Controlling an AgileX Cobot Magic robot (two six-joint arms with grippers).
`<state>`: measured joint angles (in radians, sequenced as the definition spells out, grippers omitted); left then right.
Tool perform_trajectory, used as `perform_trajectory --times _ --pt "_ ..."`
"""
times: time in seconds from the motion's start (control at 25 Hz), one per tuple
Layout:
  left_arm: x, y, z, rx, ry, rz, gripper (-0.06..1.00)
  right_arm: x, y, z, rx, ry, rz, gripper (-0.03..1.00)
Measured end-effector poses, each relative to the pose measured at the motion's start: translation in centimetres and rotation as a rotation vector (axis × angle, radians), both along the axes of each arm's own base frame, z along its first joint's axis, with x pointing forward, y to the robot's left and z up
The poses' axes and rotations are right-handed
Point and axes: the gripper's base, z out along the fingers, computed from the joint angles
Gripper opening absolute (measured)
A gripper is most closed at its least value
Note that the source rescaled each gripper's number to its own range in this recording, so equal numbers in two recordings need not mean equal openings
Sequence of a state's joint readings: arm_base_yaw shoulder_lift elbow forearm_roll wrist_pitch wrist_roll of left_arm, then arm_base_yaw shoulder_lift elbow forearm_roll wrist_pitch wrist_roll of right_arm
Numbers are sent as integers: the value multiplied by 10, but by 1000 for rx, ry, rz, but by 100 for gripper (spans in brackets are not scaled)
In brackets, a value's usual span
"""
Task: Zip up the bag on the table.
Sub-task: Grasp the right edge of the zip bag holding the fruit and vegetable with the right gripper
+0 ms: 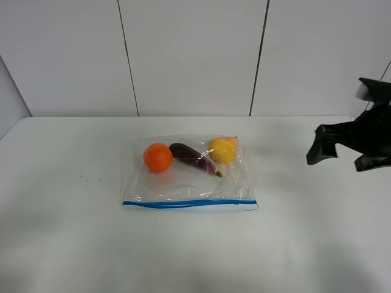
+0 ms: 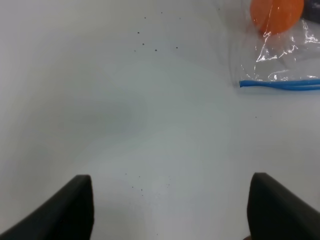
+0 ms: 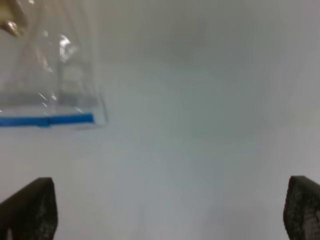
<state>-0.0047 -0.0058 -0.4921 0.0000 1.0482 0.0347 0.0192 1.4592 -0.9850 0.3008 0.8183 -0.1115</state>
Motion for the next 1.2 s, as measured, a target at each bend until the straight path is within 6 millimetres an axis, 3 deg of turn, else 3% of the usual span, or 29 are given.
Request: perform_trajectory --times 0.2,0.64,0.84,1.2 --pt "0 0 0 0 0 0 93 33 14 -50 134 34 62 100" --pt "0 0 0 0 0 0 93 66 34 -126 355 87 195 100" --pt "0 0 0 0 0 0 93 83 41 -137 427 107 243 100" --pt "0 0 0 0 0 0 93 82 46 -155 494 132 298 100"
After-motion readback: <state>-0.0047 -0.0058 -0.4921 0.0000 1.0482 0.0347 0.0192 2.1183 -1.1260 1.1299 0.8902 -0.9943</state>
